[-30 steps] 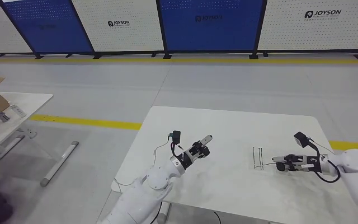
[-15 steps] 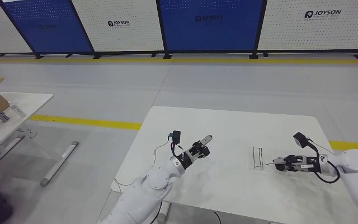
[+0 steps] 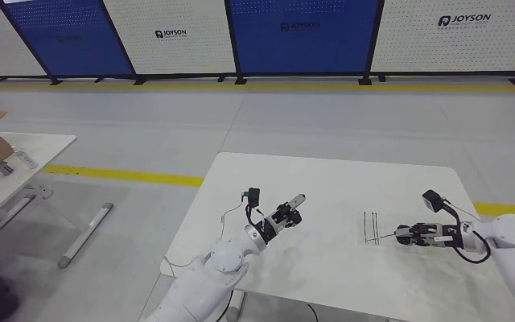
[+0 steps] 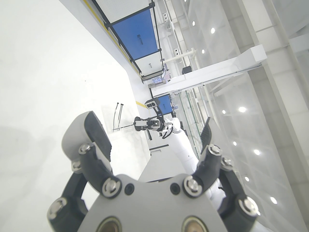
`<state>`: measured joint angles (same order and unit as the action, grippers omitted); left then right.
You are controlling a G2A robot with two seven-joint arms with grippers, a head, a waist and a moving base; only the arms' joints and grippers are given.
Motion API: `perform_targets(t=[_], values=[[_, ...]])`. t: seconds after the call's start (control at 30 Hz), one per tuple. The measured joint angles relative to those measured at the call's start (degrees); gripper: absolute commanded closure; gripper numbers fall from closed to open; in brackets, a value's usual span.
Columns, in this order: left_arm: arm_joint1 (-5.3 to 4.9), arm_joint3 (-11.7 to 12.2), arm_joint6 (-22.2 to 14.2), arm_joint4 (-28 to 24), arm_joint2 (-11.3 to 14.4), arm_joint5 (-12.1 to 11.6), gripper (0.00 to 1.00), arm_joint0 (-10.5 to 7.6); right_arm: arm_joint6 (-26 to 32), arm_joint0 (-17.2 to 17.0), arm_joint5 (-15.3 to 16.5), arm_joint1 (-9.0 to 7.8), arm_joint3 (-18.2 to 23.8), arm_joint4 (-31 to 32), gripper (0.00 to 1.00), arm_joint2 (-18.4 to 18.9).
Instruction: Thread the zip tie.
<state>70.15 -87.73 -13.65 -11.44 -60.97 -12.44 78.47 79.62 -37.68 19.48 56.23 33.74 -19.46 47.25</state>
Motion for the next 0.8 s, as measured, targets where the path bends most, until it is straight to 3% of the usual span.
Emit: perform_targets(t=[0.27,0.53,0.8], values=[[0.00,0.00,0.00,0.00,0.00,0.00,0.00,0.00,0.02,-3.95,0.00,-3.26,6.40,-5.17,1.00,4.67],[0.00,0.00,0.00,0.00,0.00,0.00,0.00,0.00,0.02,-14.15,0.00,-9.16,21.80,-12.50,1.00,14.46],[0.00,0.00,0.00,0.00,0.00,0.00,0.00,0.00,0.02,-14.68,0.00,-9.40,22.61,-12.72,1.00,14.94]])
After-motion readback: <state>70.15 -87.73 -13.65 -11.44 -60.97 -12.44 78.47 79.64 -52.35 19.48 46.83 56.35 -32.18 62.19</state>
